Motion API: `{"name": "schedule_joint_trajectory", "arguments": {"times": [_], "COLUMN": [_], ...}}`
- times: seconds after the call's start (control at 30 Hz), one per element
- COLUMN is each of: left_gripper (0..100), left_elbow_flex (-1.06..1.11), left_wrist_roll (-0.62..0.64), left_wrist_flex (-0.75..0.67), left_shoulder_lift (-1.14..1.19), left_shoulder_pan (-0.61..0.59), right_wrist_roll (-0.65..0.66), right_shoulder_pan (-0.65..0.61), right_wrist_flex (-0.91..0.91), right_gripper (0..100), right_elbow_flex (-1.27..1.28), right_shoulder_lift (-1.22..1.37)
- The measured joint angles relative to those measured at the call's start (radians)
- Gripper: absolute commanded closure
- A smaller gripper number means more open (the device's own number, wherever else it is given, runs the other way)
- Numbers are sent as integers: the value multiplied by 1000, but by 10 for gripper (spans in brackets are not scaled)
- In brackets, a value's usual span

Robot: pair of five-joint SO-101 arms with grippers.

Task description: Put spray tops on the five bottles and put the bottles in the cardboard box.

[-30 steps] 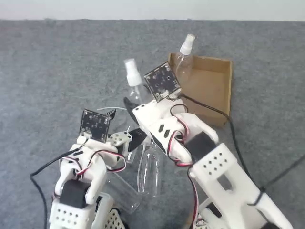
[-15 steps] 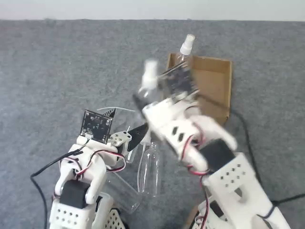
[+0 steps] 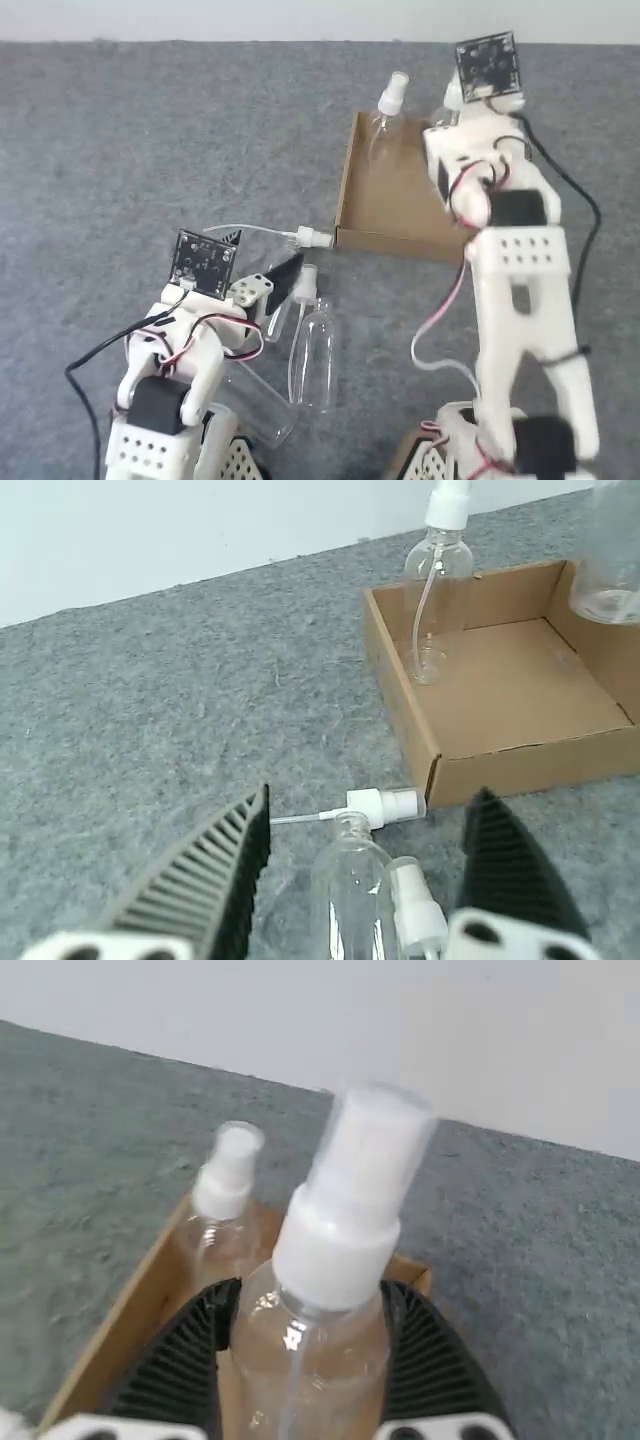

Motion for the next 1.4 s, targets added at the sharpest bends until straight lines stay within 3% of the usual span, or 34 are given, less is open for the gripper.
{"name": "schedule_joint_trajectory", "arguments": {"times": [0.3,0.7,1.4], "left_gripper": [960,966,966], "left_elbow_flex": [0,0,12], "left_wrist_roll": [0,0,0], "left_wrist_flex": [0,0,0], "left_shoulder_lift": [0,0,0], "left_shoulder_pan": [0,0,-2], "right_wrist_roll": [0,0,-61], "right_shoulder_pan": [37,83,84], "right_wrist_flex": [-334,-666,-707], "right_gripper": [992,992,987], "right_elbow_flex": [12,12,11], "right_shoulder_lift": [296,539,609]}}
